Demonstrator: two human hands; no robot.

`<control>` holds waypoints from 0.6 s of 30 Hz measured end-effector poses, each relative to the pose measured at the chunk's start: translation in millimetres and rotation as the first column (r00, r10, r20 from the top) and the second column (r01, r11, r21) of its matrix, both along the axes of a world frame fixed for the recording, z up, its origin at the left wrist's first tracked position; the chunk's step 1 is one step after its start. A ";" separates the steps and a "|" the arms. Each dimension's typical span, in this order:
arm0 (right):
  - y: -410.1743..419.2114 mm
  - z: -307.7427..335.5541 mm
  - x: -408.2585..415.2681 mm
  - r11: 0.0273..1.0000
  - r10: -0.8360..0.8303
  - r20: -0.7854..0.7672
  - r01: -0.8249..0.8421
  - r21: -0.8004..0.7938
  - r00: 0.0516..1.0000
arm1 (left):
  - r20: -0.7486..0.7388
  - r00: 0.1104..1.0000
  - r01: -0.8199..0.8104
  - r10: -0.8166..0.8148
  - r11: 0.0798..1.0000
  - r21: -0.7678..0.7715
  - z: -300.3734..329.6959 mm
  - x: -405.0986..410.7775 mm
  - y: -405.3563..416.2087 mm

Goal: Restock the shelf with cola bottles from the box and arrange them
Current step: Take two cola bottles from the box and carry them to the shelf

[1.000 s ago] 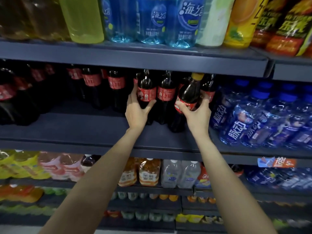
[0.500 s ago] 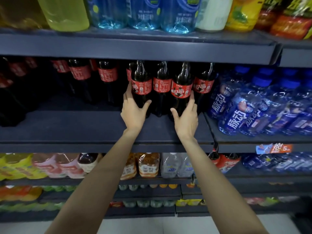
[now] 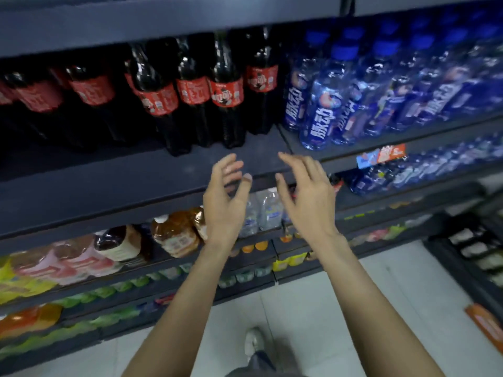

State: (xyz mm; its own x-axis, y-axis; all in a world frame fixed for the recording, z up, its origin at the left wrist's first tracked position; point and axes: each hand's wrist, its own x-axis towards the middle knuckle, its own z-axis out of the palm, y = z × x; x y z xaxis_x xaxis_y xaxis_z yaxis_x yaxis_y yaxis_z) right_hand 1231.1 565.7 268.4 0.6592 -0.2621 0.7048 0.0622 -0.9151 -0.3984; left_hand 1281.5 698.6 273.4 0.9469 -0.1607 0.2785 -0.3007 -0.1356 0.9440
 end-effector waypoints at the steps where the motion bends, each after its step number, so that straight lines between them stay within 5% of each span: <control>1: -7.4 -2.5 -23.5 1.000 -0.022 0.023 0.022 0.018 0.999 | 0.037 0.999 0.039 -0.038 0.999 -0.026 -3.1 -20.2 -5.8; 6: -45.4 -47.3 -161.3 0.979 -0.139 0.029 0.133 0.154 0.990 | 0.210 0.961 0.192 -0.182 0.981 -0.029 -48.2 -116.3 -38.2; 10: -71.0 -96.4 -286.1 0.917 -0.281 -0.187 0.320 0.237 0.941 | 0.116 0.901 0.387 -0.417 0.897 0.215 -97.1 -192.6 -73.4; 13: -89.8 -130.7 -379.2 0.826 -0.350 -0.446 0.496 0.269 0.824 | -0.083 0.826 0.529 -0.557 0.717 0.455 -132.3 -256.5 -109.1; 18: -120.1 -168.9 -519.4 0.609 -0.338 -0.717 0.723 0.327 0.609 | -0.420 0.592 0.776 -0.688 0.348 0.526 -183.9 -361.3 -178.0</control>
State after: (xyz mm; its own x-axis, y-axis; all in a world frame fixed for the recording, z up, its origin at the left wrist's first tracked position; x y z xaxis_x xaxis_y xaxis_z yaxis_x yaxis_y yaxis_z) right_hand 711.7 445.6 99.5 0.4426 -0.8880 -0.1249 -0.7534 -0.2927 -0.5888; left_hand 920.2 520.7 89.5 0.3761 -0.8845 -0.2760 -0.4870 -0.4421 0.7532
